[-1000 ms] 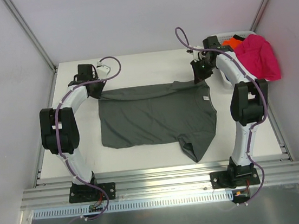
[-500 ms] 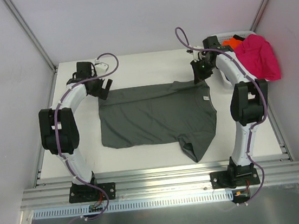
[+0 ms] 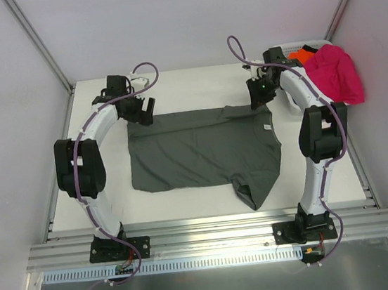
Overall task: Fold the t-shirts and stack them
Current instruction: Fold the tshirt
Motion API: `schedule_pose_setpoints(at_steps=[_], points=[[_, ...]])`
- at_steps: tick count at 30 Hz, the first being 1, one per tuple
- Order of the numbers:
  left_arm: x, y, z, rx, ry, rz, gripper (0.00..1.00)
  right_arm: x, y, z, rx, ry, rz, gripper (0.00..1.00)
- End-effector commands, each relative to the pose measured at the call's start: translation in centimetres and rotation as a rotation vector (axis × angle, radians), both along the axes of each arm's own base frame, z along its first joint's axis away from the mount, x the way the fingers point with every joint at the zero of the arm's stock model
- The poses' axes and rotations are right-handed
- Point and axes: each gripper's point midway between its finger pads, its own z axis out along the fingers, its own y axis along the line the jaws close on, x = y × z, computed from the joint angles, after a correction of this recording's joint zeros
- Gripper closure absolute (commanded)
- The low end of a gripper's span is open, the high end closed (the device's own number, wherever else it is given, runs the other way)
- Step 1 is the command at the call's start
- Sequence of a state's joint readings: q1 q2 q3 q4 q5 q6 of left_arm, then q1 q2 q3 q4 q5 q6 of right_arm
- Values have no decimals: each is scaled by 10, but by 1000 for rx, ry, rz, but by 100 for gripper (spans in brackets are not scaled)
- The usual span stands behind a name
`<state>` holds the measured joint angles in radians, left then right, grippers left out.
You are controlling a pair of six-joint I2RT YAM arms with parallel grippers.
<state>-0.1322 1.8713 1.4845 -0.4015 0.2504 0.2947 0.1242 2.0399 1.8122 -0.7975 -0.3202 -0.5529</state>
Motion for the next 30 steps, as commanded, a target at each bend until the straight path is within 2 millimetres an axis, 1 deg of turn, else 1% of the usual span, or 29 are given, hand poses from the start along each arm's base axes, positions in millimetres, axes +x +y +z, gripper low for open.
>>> schedule_pose_setpoints(at_steps=[1, 2, 3, 4, 6, 7, 10, 11, 12, 13, 15, 16, 18, 19, 21, 22, 23, 24, 25, 26, 27, 29, 30], points=[[-5, -25, 8, -88, 37, -27, 13, 0, -2, 12, -16, -27, -7, 72], [-6, -32, 10, -105, 44, -45, 13, 1, -2, 12, -20, -27, -8, 60], [-7, -36, 9, -111, 49, -51, 13, 4, -3, 16, -27, -37, -15, 55], [-7, -38, 9, -119, 57, -54, 13, 4, -3, 18, -29, -37, -16, 47], [-6, -44, 13, -129, 57, -67, 14, 1, -3, 25, -50, -45, -21, 43], [-3, -47, 20, -139, 45, -65, 14, 1, -3, 29, -55, -53, -28, 37], [3, -53, 28, -172, 47, -61, 14, 5, 0, 38, -66, -86, -29, 35], [8, -55, 34, -183, 34, -60, 14, 6, 2, 33, -70, -73, -26, 35], [9, -57, 31, -194, 52, -59, 14, 7, 4, 30, -72, -67, -22, 34], [9, -59, 33, -213, 64, -47, 14, 11, 5, 31, -72, -77, -22, 34], [11, -67, 35, -261, 89, -36, 15, 16, 8, 19, -69, -54, -18, 35], [10, -69, 32, -271, 103, -31, 16, 15, 9, 11, -67, -34, -13, 36], [8, -74, 27, -271, 118, -40, 16, 18, 14, 7, -47, -25, -1, 39], [4, -77, 22, -260, 126, -58, 16, 19, 16, -3, -44, -4, 3, 41], [2, -78, 14, -252, 141, -63, 16, 23, 21, -9, -19, 12, -4, 43], [0, -77, 11, -249, 150, -61, 17, 24, 22, -16, -11, 28, -12, 44], [0, -76, 7, -243, 161, -54, 17, 26, 25, -17, 2, 33, -22, 43], [-1, -76, 2, -242, 174, -54, 17, 28, 31, -14, 30, 32, -17, 44], [-1, -76, 1, -239, 172, -58, 18, 29, 34, -14, 44, 39, -29, 43], [-1, -76, 0, -236, 174, -59, 17, 30, 37, -19, 52, 51, -30, 43], [-1, -75, -2, -231, 176, -59, 18, 34, 42, -16, 67, 40, -28, 43], [0, -74, -3, -223, 176, -57, 18, 41, 48, -20, 81, 41, -34, 43], [0, -74, -4, -222, 177, -57, 18, 45, 53, -18, 89, 30, -28, 43]])
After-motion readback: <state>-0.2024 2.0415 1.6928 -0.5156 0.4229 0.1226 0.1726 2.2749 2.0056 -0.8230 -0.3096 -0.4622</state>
